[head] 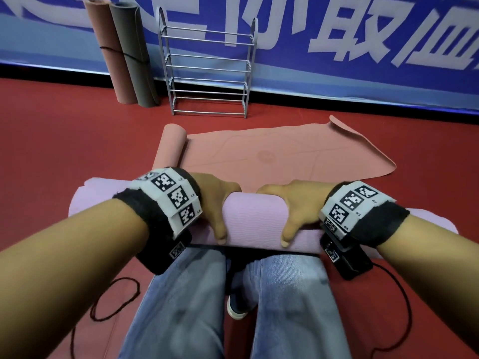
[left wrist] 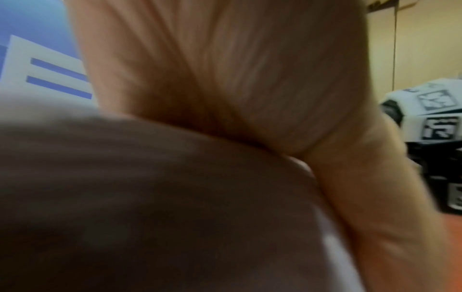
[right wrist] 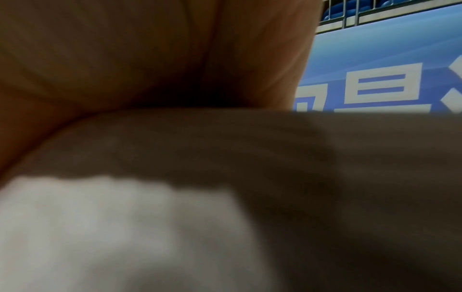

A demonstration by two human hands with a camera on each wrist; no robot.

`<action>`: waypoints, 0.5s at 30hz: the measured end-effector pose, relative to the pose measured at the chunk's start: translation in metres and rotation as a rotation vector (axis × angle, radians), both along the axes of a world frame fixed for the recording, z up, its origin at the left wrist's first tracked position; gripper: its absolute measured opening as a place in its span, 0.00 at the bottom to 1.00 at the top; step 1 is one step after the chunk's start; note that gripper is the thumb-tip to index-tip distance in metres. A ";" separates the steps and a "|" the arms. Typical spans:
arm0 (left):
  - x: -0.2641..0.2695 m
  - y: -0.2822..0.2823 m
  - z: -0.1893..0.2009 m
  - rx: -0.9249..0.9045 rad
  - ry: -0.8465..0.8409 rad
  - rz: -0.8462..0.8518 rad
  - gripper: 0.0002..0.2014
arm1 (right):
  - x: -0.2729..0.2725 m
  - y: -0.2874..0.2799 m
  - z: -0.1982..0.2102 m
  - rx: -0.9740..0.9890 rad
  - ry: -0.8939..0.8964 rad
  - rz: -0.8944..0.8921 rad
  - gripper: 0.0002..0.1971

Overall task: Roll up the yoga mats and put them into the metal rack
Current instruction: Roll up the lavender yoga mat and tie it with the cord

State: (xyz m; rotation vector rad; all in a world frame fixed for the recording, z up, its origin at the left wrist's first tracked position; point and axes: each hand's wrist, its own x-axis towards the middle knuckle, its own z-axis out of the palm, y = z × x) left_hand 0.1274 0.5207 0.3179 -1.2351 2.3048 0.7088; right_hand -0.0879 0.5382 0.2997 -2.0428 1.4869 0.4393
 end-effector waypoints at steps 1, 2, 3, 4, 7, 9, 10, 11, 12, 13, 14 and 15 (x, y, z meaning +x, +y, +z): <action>0.000 0.000 -0.006 -0.032 0.009 0.010 0.43 | 0.001 -0.003 0.000 0.016 -0.014 -0.019 0.49; -0.002 0.003 -0.008 -0.124 -0.029 -0.022 0.47 | 0.001 -0.007 -0.001 0.036 -0.028 -0.043 0.50; -0.004 0.007 -0.012 -0.244 -0.090 -0.062 0.51 | 0.001 -0.009 -0.001 0.070 -0.045 -0.072 0.49; -0.004 0.012 -0.016 -0.314 -0.147 -0.073 0.55 | 0.002 -0.011 -0.002 0.090 -0.045 -0.084 0.49; -0.008 0.015 -0.024 -0.280 -0.154 -0.005 0.60 | 0.005 -0.015 -0.003 0.151 -0.036 -0.118 0.49; -0.007 0.010 -0.026 -0.260 -0.138 0.017 0.60 | 0.008 -0.013 -0.006 0.170 -0.042 -0.135 0.52; -0.007 0.007 -0.026 -0.257 -0.145 0.016 0.60 | 0.009 -0.013 -0.008 0.172 -0.047 -0.153 0.54; -0.007 0.005 -0.027 -0.254 -0.149 0.015 0.60 | 0.008 -0.014 -0.010 0.170 -0.050 -0.166 0.56; -0.008 0.003 -0.028 -0.249 -0.148 0.012 0.58 | 0.008 -0.013 -0.010 0.168 -0.047 -0.176 0.57; -0.009 0.001 -0.028 -0.235 -0.143 0.019 0.57 | 0.008 -0.013 -0.011 0.161 -0.052 -0.178 0.59; -0.010 -0.002 -0.029 -0.216 -0.130 0.033 0.56 | 0.008 -0.013 -0.011 0.150 -0.051 -0.176 0.61; -0.010 -0.004 -0.029 -0.194 -0.115 0.043 0.55 | 0.009 -0.012 -0.012 0.135 -0.044 -0.168 0.63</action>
